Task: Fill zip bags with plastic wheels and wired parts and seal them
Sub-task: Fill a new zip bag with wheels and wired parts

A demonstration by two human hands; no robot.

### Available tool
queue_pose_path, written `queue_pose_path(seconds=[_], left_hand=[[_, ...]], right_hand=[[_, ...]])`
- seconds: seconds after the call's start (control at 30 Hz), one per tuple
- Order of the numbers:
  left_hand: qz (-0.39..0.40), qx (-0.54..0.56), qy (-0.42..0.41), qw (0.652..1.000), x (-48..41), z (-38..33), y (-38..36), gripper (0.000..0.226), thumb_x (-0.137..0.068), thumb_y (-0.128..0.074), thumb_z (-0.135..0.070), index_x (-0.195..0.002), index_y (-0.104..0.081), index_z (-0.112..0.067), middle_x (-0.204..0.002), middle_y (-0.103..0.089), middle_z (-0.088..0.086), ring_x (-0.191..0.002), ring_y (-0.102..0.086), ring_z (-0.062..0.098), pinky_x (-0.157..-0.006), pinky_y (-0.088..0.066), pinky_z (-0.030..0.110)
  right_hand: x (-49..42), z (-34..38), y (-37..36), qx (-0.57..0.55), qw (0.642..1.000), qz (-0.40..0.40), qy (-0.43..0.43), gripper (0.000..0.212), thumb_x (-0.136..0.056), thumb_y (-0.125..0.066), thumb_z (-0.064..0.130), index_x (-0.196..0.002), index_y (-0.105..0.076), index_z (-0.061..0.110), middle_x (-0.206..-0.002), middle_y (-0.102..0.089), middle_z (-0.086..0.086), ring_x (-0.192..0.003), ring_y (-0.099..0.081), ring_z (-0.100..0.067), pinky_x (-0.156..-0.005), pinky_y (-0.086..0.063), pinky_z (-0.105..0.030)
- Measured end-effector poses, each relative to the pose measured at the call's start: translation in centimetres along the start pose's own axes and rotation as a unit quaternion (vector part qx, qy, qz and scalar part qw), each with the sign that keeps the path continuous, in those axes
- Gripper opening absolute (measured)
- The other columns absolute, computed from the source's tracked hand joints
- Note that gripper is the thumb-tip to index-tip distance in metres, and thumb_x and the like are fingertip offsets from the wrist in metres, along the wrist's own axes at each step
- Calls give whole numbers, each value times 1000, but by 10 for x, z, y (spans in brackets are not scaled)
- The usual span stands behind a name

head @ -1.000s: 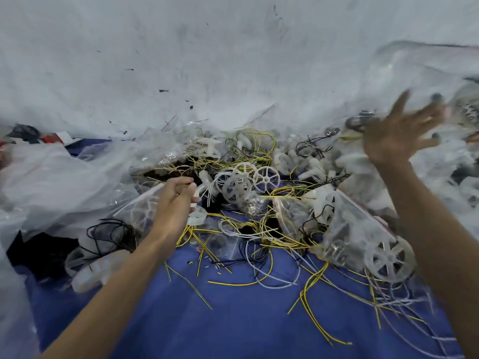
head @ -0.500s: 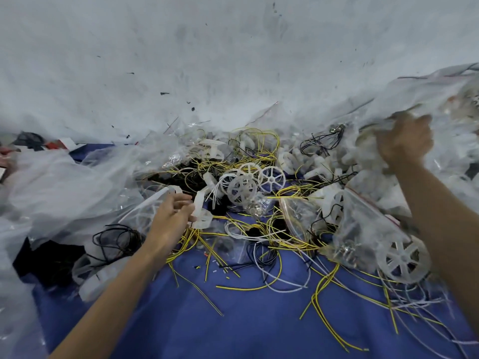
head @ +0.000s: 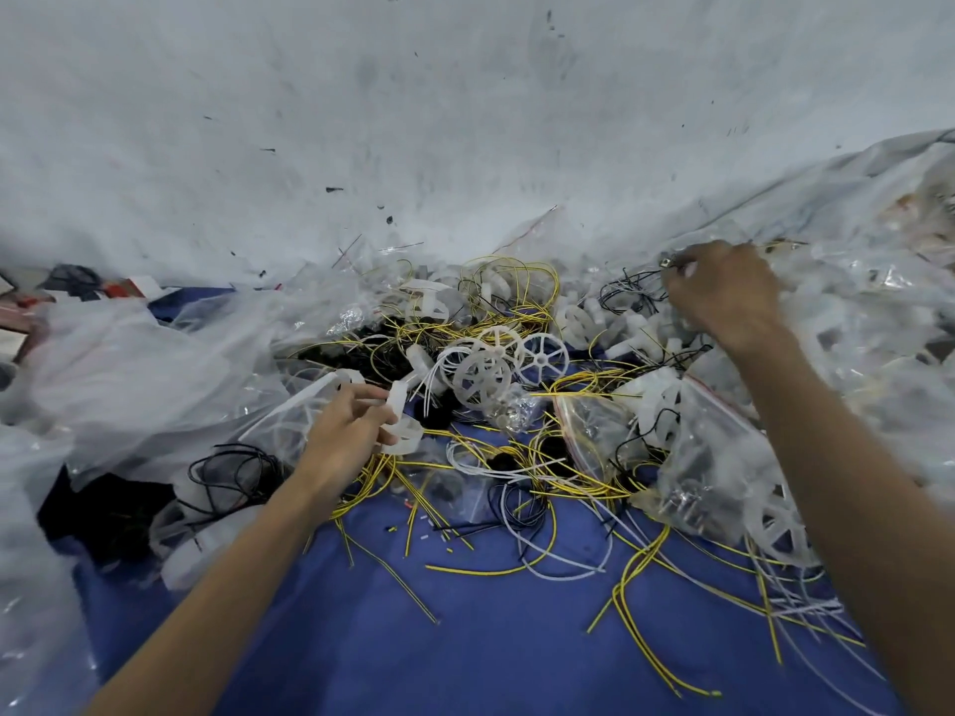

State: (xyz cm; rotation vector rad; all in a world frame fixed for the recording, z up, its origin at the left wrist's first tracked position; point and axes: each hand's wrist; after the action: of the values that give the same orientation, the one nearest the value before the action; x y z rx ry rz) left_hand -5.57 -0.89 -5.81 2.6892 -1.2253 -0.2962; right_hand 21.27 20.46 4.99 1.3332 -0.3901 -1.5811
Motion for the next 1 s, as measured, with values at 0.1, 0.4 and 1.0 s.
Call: queue_pose_path(seconds=[0.1, 0.4, 1.0], left_hand=[[-16, 37, 13, 999, 1, -6, 9, 8, -94, -51, -10, -94, -55, -17, -80, -60, 7, -51, -56, 12, -50, -46, 27], [-186, -23, -73, 980, -42, -42, 81, 14, -88, -52, -10, -94, -62, -17, -96, -69, 8, -81, -64, 15, -69, -49, 25], [-300, -316, -117, 893, -45, -39, 73, 28, -87, -48, -9, -107, -68, -13, -106, -68, 15, -95, -61, 29, -89, -44, 34]], right_hand=[[16, 21, -11, -75, 995, 54, 41, 29, -86, -56, 32, -107, -69, 18, -111, -65, -17, -104, -59, -34, -90, -48, -37], [83, 65, -30, -253, 939, 205, 108, 31, -87, -62, 33, -109, -68, 13, -108, -69, -5, -82, -61, -12, -77, -45, -22], [95, 86, -7, -374, 844, 342, 177, 15, -90, -58, 31, -100, -67, 24, -72, -69, 8, -59, -64, 2, -57, -47, -8]])
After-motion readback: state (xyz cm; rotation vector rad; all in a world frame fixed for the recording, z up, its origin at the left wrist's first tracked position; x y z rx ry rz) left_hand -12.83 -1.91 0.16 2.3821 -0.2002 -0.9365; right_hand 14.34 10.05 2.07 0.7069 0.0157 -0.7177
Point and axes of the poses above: each hand's wrist, its own x-axis away from the middle knuckle, its own y-axis out of the back of the hand, z = x × y
